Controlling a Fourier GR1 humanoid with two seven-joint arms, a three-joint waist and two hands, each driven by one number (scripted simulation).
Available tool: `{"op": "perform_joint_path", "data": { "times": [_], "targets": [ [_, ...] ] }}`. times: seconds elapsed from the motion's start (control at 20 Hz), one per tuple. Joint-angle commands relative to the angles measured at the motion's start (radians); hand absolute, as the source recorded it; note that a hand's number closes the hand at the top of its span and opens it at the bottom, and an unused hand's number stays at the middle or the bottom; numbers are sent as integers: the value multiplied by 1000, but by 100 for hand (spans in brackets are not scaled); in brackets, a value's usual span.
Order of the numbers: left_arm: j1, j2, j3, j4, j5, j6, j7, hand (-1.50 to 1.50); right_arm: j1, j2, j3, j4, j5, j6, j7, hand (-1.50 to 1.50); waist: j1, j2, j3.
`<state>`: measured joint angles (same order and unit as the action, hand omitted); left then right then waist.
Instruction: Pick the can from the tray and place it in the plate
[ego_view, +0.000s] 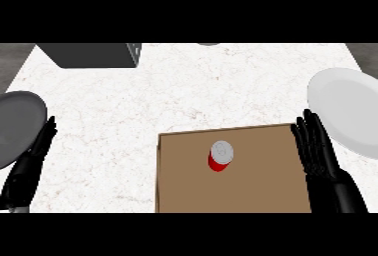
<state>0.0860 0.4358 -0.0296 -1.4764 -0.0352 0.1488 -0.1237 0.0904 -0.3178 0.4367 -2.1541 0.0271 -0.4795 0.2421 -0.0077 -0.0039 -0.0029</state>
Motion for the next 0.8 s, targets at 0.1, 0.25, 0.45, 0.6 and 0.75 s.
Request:
{"op": "perform_joint_path", "data": {
  "times": [0.1, 0.25, 0.45, 0.6, 0.75],
  "targets": [
    [34, -12, -12, -31, -18, -1, -7, 0, -84, -181, -49, -59, 41, 126, 325, -150, 17, 3, 1],
    [33, -12, 5, -39, -12, -7, 1, 0, -148, -186, -20, -66, 71, 156, 489, -150, 17, 3, 1],
    [-22, -55, -26, 22, -55, 12, -14, 0, -291, -163, 24, 47, 49, 246, 584, -150, 21, 6, 1],
    [27, -31, 17, 2, -21, -28, -42, 0, -344, -141, 16, 114, 23, 310, 622, -150, 21, 5, 2],
    [17, -32, 15, -31, -23, -39, 4, 0, -452, -128, -24, 208, -37, 398, 668, -150, 24, 5, 2]
  ]
}}
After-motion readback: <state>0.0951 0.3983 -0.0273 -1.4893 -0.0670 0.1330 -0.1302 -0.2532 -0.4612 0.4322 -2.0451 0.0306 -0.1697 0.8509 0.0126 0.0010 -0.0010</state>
